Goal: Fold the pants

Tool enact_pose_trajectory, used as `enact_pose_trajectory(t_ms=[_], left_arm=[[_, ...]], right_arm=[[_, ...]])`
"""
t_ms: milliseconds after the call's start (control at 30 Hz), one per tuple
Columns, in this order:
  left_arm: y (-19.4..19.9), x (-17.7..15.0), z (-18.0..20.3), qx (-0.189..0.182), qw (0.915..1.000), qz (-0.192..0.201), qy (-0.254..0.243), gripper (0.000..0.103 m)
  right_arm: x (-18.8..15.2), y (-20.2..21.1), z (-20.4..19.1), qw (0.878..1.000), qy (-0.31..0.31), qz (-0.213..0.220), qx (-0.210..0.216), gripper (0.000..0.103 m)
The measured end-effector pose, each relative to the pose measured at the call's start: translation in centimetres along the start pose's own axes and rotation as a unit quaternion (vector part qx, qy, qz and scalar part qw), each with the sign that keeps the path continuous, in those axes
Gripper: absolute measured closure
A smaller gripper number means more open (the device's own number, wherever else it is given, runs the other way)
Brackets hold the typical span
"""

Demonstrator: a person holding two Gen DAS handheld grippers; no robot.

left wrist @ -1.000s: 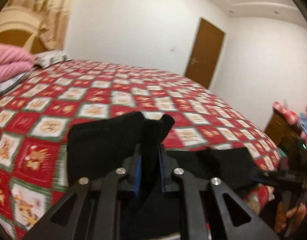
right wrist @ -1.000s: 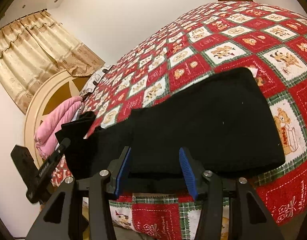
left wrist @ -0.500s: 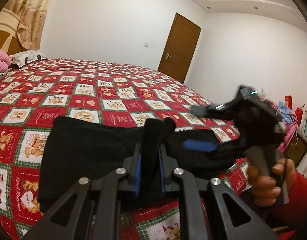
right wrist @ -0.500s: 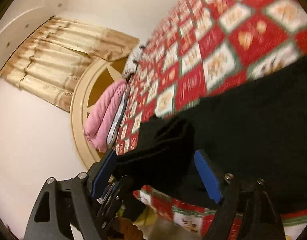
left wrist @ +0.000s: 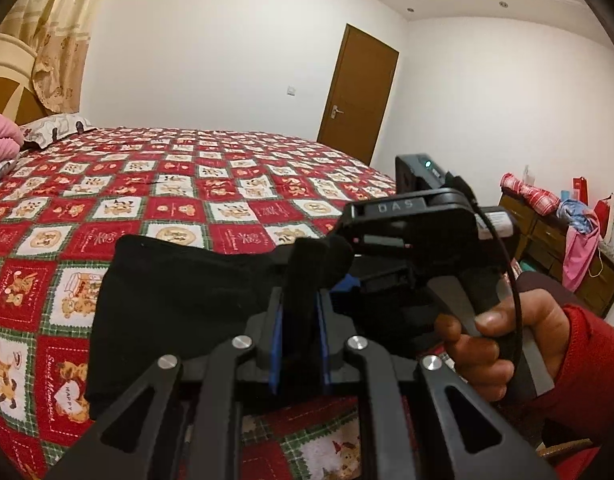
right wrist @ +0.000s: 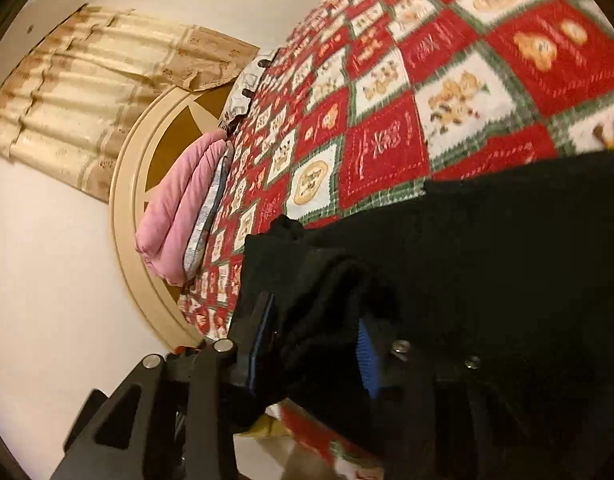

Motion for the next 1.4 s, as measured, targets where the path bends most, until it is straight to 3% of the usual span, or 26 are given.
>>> enact_pose_trajectory(t_ms=[100,333,633,800,1033,1133,1167,1200,1300,1400], left_arm=[[-0.1,0.1,0.8,-0.007,0.9999,0.0,-0.009,0.087],[-0.8,1.9,5.3,-0.054,0.9969,0.013,-0.055,0.087],[-5.0,1.5,13.0,-0.123,0.9852,-0.016,-0.118,0.087],[-7.3,0.3,15.9,-0.143,0.9793,-0.041,-0.138,0.087],[-9.1,-1.4,17.2,-0.147,0.9763,-0.075,-0.14,0.086],[-10.0,-2.7,17.2,-0.143,0.9747,-0.104,-0.137,0.07],[-10.2,-3.3,17.4,-0.14,0.9731,-0.12,-0.138,0.056],[-10.1,-3.6,17.3,-0.137,0.9724,-0.127,-0.139,0.047],[-9.0,-3.7,16.7,-0.138,0.9723,-0.126,-0.141,0.034],[-7.7,-2.9,15.1,-0.132,0.9764,-0.119,-0.123,0.021]], right_arm=[[0.4,1.5,-0.3,1.0,0.027,0.014,-0.002,0.074],[3.0,8.3,-1.8,0.993,0.104,0.055,-0.012,0.074],[5.0,16.6,3.2,0.985,0.126,0.083,-0.087,0.075],[5.5,17.6,6.1,0.981,0.125,0.083,-0.121,0.075],[5.6,17.1,9.2,0.979,0.123,0.075,-0.145,0.075],[5.2,16.1,10.9,0.974,0.131,0.069,-0.172,0.074],[5.2,16.2,11.3,0.975,0.125,0.072,-0.168,0.071],[5.3,16.7,11.7,0.978,0.11,0.081,-0.154,0.07],[6.1,19.5,12.4,0.978,0.067,0.124,-0.151,0.068],[5.8,23.5,11.5,0.958,0.091,0.188,-0.199,0.068]])
Point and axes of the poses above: each gripper's, at about its wrist camera, not at the fingertips, and y roughly against the way its jaws point, z to its right, x to its top, the point moved 4 cm from there along -y, roughly the way its jaws point, and after that the axes turned 8 degrees about z, right-handed, at the moved point
